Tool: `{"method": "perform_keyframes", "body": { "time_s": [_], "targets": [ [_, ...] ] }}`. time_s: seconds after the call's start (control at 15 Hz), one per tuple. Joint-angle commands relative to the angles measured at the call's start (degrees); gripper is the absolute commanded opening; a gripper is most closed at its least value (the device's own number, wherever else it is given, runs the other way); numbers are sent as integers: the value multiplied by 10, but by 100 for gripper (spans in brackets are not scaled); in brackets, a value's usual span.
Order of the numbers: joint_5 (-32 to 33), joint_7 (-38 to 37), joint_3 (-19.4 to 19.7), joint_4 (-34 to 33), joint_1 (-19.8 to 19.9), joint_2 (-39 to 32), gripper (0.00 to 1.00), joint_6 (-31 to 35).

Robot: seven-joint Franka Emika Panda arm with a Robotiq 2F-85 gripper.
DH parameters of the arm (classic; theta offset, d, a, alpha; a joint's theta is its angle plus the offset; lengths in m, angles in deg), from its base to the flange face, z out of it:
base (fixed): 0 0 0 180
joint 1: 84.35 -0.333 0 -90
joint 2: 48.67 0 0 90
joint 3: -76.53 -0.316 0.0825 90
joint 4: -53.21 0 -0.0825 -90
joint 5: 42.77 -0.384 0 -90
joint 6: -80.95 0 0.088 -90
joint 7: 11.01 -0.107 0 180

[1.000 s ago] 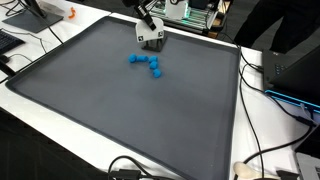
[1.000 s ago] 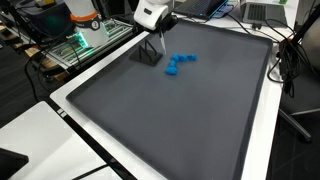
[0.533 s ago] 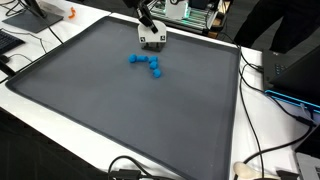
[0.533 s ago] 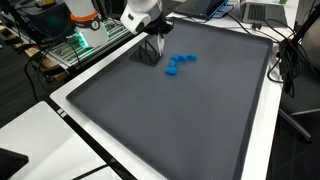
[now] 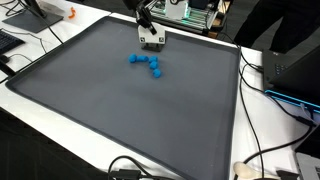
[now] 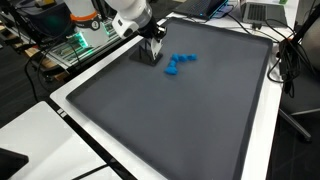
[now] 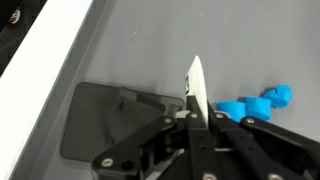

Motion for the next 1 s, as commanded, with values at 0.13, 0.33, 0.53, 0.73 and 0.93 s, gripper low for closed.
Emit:
{"method": "perform_keyframes", "body": {
  "time_s": [0.13,0.33,0.53,0.73,0.93],
  "targets": [
    [-41,12,8,36,5,15,1,30],
    [-59,15,7,40,5,10,1,39],
    [-66,18,8,45,5,8,1,45],
    [-69,26,7,46,4,6,1,51],
    [-66,34,6,48,3,2,1,58]
  ]
}}
